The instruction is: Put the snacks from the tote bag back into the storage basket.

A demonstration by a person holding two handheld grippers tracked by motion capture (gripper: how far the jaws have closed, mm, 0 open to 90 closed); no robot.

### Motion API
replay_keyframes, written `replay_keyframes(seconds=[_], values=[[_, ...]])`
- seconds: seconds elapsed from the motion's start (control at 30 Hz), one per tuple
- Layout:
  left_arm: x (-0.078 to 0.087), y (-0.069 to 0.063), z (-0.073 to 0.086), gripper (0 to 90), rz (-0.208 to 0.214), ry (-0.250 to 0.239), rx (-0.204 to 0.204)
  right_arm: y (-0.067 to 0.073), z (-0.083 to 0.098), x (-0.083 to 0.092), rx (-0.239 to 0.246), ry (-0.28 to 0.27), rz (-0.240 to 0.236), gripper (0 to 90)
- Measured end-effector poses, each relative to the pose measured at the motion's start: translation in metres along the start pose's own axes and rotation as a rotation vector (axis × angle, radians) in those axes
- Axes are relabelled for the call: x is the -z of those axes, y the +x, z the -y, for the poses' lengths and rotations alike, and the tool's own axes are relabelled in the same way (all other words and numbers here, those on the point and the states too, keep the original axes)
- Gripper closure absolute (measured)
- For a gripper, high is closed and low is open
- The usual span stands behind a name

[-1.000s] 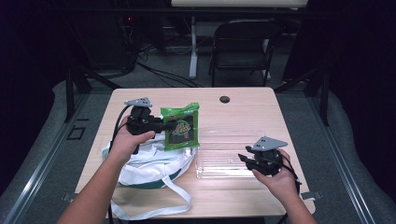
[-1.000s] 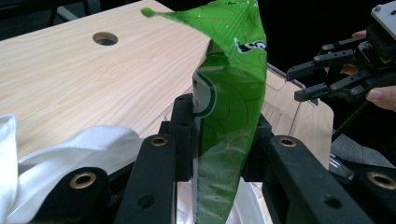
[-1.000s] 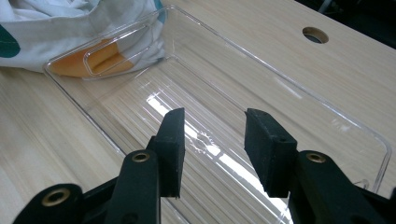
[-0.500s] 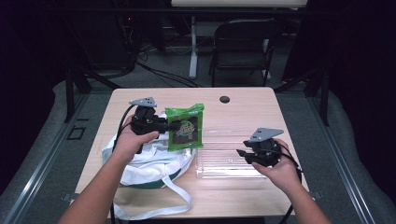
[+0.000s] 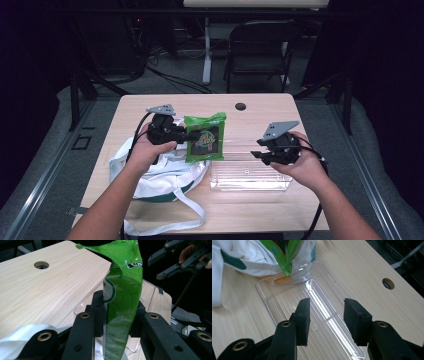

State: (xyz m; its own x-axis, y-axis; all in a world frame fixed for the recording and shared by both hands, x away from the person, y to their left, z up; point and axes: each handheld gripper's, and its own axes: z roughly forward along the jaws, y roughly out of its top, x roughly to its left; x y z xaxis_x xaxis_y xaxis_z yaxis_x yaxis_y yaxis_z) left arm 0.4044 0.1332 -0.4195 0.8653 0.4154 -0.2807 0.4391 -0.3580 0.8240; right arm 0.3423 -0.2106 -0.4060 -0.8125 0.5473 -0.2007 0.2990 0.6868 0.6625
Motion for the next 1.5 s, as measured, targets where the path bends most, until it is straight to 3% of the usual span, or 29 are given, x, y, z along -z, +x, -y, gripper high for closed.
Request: replay_keyframes(seconds=[0.7, 1.5], values=[[-0.014, -0.006, -0.004, 72.5, 0.032, 0.012, -0.018, -0.011, -0.049, 0.004, 0.144, 0.07, -0.051, 48.9], [-0.031, -0.015, -0.009, 72.5, 0.062, 0.033, -0.046, -0.021, -0.101, 0.014, 0.267, 0.161, -0.053, 40.9]])
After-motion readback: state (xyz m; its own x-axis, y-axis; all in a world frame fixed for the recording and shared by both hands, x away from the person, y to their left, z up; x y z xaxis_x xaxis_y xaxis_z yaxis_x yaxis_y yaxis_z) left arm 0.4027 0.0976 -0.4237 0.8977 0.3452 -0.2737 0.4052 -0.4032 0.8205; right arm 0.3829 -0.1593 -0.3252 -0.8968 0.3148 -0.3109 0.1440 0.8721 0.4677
